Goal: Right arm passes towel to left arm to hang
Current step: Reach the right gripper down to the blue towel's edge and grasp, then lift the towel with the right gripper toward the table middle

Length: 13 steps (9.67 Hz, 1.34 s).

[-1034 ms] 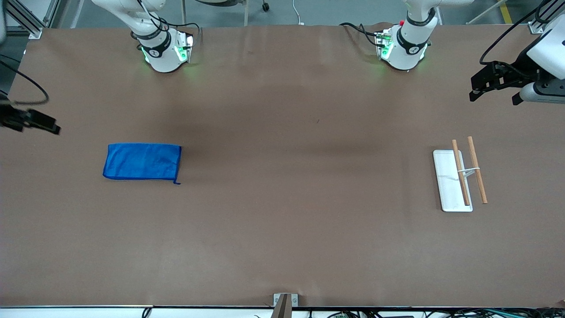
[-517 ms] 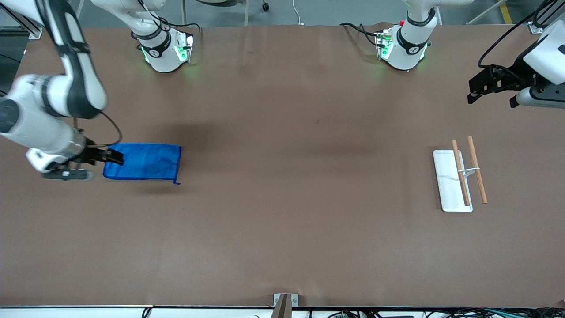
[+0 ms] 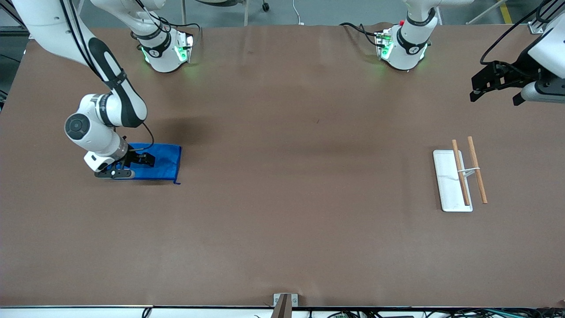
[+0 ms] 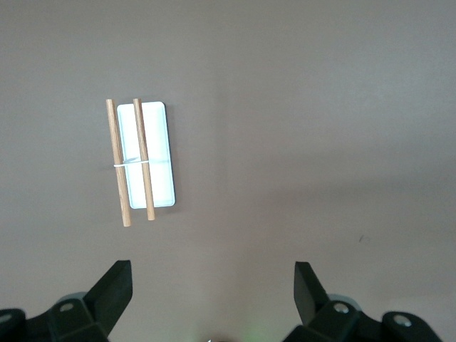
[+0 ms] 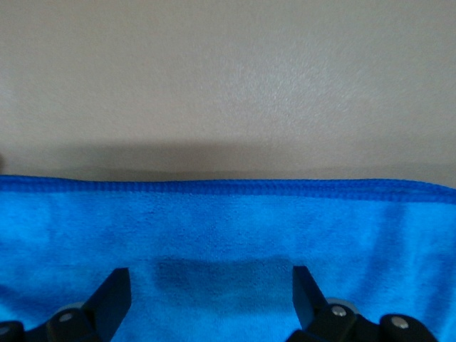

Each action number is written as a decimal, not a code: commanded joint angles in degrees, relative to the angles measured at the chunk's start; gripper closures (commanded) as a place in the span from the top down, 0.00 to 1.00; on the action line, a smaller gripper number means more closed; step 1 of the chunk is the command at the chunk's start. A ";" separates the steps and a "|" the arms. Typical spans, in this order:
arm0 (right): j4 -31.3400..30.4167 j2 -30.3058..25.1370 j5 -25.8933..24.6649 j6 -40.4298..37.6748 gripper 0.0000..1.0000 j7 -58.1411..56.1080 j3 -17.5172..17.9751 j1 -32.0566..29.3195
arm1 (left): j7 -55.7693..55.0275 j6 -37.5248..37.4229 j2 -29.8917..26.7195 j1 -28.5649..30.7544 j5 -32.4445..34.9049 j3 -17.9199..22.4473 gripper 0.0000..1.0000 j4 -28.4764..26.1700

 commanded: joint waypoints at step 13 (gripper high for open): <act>18.97 -4.84 1.34 -34.46 0.00 3.29 0.36 4.56 | -0.02 1.36 0.18 0.44 1.48 -1.66 1.00 -2.00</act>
